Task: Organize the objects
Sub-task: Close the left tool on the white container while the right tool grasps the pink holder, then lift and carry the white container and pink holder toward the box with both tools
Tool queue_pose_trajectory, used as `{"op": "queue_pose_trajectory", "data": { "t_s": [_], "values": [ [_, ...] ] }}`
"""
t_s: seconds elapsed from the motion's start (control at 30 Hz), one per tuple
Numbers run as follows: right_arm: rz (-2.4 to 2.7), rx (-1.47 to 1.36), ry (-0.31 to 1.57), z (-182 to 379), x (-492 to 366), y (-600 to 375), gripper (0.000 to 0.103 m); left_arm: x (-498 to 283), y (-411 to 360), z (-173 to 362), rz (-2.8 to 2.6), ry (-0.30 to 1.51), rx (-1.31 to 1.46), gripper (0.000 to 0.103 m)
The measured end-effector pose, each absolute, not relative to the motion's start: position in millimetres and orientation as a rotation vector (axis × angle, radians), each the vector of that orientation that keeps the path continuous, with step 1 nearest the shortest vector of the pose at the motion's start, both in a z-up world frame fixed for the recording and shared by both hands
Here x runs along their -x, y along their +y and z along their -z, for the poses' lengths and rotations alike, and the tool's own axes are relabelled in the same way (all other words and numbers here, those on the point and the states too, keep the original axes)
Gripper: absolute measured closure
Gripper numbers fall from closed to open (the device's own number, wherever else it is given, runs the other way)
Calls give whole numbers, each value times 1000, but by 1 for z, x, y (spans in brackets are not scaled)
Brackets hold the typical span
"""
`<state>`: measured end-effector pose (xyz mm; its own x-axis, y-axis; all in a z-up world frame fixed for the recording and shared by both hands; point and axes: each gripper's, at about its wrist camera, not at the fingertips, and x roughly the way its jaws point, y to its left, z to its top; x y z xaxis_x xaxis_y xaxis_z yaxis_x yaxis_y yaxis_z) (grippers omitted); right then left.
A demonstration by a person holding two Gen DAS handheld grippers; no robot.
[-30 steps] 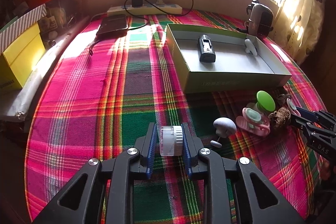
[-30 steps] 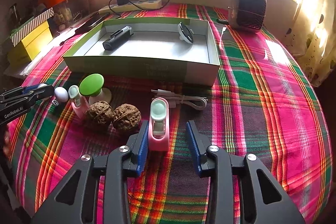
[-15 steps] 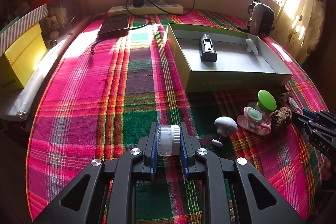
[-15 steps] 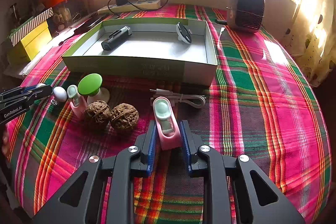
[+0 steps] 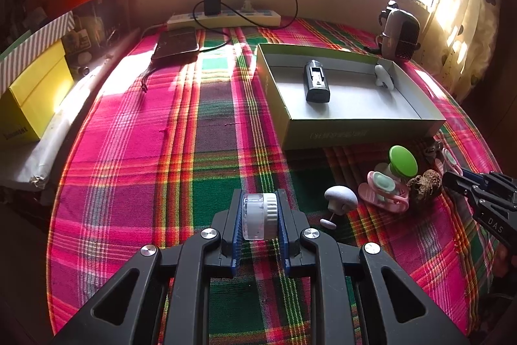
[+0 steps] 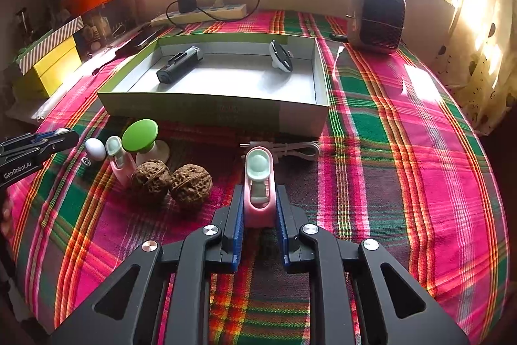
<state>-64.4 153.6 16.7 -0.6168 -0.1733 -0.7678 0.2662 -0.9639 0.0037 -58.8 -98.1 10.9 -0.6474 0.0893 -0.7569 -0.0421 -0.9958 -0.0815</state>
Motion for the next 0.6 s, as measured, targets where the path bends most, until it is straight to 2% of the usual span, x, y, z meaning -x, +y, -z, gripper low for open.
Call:
{"op": "queue_pose_trajectory", "data": {
  "t_s": [0.6],
  "values": [
    [2576,-1133,137,-47,88,148,85,73,-81,-49,-2780,-56,1191,86]
  ]
}}
